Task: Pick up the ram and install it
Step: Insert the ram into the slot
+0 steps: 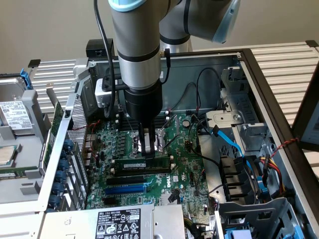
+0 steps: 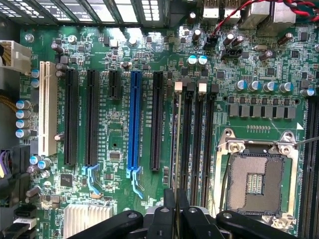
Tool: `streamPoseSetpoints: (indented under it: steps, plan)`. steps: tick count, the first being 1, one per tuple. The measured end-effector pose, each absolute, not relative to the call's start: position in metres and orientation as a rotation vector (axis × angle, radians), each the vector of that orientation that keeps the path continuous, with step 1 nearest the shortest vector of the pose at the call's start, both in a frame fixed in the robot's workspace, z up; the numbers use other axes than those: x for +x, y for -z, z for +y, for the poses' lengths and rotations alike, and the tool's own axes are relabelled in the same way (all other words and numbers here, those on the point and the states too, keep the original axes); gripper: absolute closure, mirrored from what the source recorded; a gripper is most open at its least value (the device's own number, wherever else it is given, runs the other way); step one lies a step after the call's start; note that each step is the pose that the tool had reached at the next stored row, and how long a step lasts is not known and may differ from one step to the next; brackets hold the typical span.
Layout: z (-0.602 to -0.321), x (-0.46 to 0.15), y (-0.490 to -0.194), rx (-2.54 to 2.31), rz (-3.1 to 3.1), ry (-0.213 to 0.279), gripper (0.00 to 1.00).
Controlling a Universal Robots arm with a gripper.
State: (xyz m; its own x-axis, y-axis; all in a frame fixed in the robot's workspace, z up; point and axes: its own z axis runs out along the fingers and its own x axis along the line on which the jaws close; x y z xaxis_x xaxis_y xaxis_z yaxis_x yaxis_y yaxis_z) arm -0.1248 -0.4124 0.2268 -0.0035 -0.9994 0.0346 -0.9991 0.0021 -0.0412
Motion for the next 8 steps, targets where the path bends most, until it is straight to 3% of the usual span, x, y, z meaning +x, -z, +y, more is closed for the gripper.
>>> streamPoseSetpoints:
  steps: [8]
  plan:
    - [-0.4125,-0.1248,-0.2271,-2.214,2.22,0.086,0.87]
